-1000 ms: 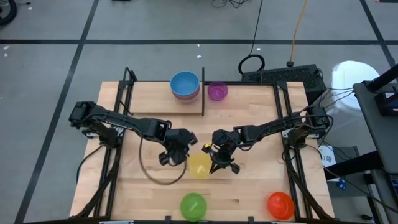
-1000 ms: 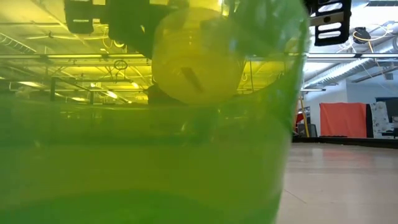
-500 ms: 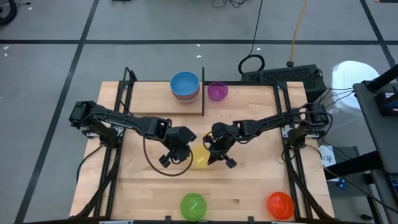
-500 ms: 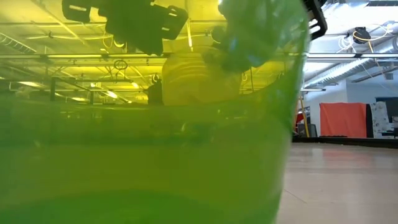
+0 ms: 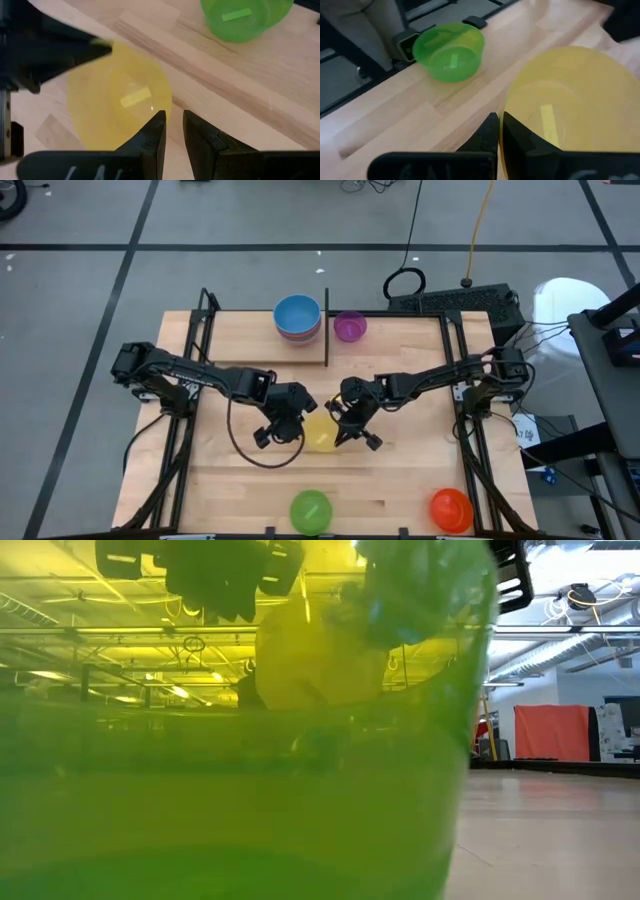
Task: Place and stack bowls onto a shelf
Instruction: Put the small yellow bowl on the shelf
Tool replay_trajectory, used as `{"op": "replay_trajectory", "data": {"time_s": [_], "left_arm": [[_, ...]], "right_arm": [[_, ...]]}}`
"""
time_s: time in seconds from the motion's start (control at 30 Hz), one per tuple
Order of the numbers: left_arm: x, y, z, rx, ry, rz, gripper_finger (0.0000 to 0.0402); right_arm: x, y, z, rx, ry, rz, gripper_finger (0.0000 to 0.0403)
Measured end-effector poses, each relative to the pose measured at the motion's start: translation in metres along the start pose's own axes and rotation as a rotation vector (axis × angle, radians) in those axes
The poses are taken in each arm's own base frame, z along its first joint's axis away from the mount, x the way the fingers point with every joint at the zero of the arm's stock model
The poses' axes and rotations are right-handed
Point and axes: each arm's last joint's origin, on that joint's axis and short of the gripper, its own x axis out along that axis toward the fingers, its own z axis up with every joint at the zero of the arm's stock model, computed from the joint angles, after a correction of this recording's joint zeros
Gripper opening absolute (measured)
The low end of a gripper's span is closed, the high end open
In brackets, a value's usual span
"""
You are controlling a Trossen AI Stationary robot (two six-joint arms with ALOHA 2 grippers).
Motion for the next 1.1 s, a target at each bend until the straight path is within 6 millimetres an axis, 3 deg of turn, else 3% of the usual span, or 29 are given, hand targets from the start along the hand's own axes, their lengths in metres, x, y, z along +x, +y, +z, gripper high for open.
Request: {"op": "replay_trajectory", "data": {"time_s": [0.27, 0.63, 1.1], "left_arm": [[-0.005, 0.01, -0.012, -0.104, 0.022, 0.021, 0.0072], [-0.005, 0.011, -0.011, 0.136, 0.001, 0.019, 0.0072], [-0.008, 0.015, -0.009, 0.265, -0.136, -0.02, 0.0072]], "right_arm": [[0.0, 0.001, 0.001, -0.141, -0.025, 0.03, 0.0], [0.001, 0.004, 0.003, -0.297, -0.059, 0.082, 0.0], [0.004, 0.007, 0.006, -0.516, -0.079, 0.076, 0.0]]}}
